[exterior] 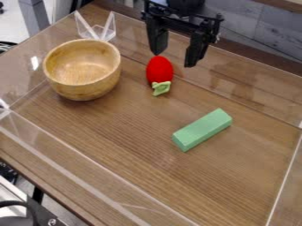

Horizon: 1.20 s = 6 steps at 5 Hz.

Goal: Put the green stick in the brown bowl

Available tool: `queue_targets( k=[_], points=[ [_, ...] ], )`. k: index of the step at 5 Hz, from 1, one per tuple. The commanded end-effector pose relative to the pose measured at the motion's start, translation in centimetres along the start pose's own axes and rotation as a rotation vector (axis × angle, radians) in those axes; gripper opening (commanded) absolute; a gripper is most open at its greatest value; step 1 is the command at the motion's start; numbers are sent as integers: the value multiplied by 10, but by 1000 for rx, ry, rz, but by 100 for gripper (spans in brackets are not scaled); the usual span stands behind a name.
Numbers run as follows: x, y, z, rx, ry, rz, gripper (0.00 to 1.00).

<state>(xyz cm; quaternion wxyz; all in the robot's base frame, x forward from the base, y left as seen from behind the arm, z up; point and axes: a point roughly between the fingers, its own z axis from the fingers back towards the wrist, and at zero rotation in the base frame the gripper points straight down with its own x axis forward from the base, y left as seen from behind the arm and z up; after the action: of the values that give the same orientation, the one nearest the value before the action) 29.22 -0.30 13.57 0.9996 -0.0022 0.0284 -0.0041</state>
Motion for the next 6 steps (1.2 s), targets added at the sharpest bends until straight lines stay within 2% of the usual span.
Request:
queue_targets(
  k=[1, 2, 3, 5, 6],
  points=[
    [3, -8, -8, -14, 19, 20, 100],
    [0, -20, -30, -22, 35, -60, 100],
    [-1, -26, -53, -25, 34, -127, 100],
    [-4, -36, -93, -26, 34, -146, 100],
    [-5, -30, -102, -21, 32, -196, 0]
  ],
)
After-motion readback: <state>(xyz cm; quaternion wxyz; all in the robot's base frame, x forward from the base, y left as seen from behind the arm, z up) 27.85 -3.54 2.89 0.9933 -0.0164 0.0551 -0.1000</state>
